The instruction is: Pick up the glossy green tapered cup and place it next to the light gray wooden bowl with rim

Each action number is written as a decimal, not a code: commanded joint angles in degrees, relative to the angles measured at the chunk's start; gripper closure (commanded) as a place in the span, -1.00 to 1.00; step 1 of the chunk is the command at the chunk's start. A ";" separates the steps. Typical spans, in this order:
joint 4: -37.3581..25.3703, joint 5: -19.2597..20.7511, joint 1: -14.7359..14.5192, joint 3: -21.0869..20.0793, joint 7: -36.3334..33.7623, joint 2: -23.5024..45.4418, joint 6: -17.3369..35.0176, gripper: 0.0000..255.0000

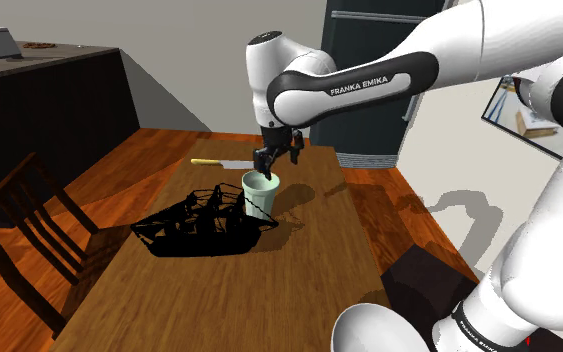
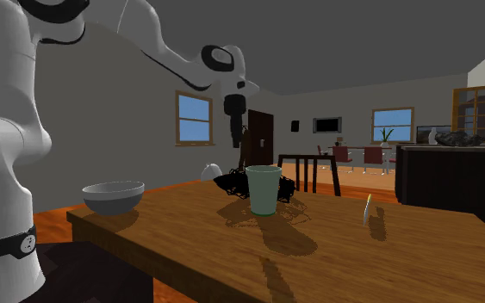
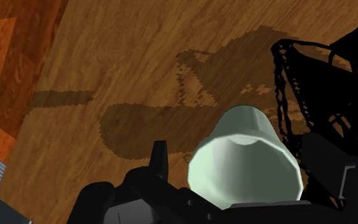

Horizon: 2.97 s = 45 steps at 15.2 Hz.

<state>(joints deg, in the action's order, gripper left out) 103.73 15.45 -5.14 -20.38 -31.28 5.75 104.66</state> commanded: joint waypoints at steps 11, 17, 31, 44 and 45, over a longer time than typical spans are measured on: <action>-25.08 10.44 -8.25 0.88 -8.59 25.84 -5.59 -1.00; -21.31 10.90 -7.29 1.23 -9.16 26.05 -1.63 -1.00; -21.18 10.88 -7.24 1.22 -9.14 25.94 -1.59 1.00; -26.38 9.93 -7.69 0.82 -7.05 24.38 -7.93 1.00; -27.00 9.86 -7.75 0.79 -6.84 24.28 -8.60 1.00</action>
<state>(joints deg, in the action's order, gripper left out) 77.21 25.37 -12.82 -19.55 -38.27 30.19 96.65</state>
